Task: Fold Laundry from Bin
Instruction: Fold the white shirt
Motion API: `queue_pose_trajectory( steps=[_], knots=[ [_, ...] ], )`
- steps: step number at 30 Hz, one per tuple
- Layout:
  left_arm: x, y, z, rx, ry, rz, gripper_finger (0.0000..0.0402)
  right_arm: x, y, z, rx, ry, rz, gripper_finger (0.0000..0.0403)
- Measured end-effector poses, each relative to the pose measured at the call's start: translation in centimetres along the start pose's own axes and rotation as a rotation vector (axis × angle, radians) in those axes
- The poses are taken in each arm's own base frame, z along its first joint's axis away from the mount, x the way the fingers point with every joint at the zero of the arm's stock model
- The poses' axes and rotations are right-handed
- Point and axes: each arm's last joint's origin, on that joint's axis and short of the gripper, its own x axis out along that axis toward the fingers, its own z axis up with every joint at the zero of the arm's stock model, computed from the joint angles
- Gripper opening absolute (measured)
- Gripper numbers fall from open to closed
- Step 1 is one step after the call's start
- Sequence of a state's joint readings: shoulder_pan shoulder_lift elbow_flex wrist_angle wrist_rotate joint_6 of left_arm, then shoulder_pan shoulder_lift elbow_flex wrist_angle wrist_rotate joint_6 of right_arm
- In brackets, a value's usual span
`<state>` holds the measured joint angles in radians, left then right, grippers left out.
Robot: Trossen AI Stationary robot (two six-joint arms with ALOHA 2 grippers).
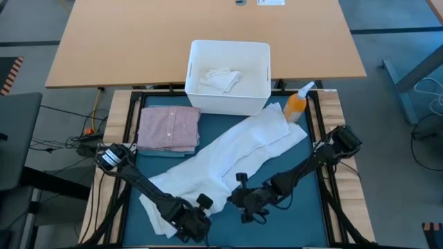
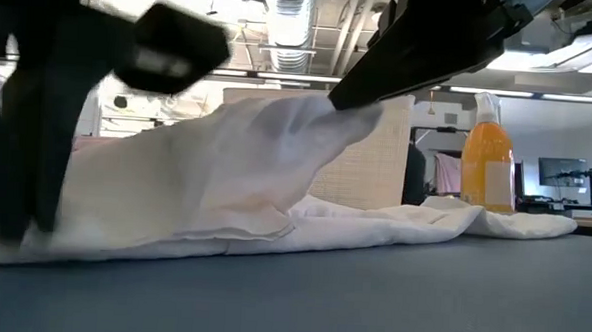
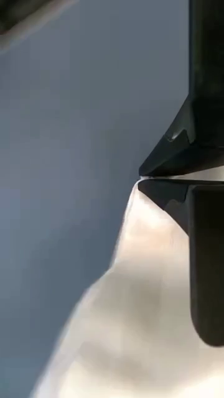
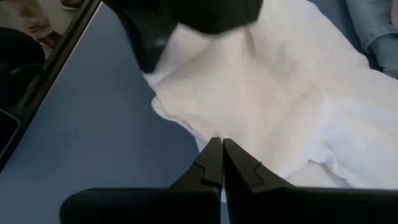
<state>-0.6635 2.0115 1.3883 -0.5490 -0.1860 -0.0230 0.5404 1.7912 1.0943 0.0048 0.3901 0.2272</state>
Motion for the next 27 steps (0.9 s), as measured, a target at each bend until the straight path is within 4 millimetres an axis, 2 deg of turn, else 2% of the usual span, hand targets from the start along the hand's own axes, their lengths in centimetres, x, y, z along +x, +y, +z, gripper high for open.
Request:
queue_pose_trajectory(
  steps=[5, 10, 15, 20, 27],
  knots=[
    [-3.1, -0.2, 1.4, -0.012, -0.038, 0.020, 0.0000, 0.0, 0.0, -0.1, -0.018, 0.005, -0.001, 0.0022],
    [-7.1, -1.1, 2.9, -0.059, -0.172, -0.007, 0.0000, 0.0, 0.0, -0.2, -0.023, 0.023, 0.020, 0.0022],
    [-9.2, -2.6, 4.1, -0.102, -0.348, -0.055, 0.0000, 0.0, 0.1, -0.3, -0.028, 0.027, 0.026, 0.0022],
    [-8.9, -3.6, 5.0, -0.174, -0.432, -0.095, 0.0000, -0.3, 0.7, -0.5, -0.037, 0.042, 0.060, 0.0022],
    [-5.7, -4.4, 5.1, -0.272, -0.400, -0.104, 0.0000, -0.9, 1.9, -1.5, -0.015, 0.112, 0.094, 0.0022]
  ],
)
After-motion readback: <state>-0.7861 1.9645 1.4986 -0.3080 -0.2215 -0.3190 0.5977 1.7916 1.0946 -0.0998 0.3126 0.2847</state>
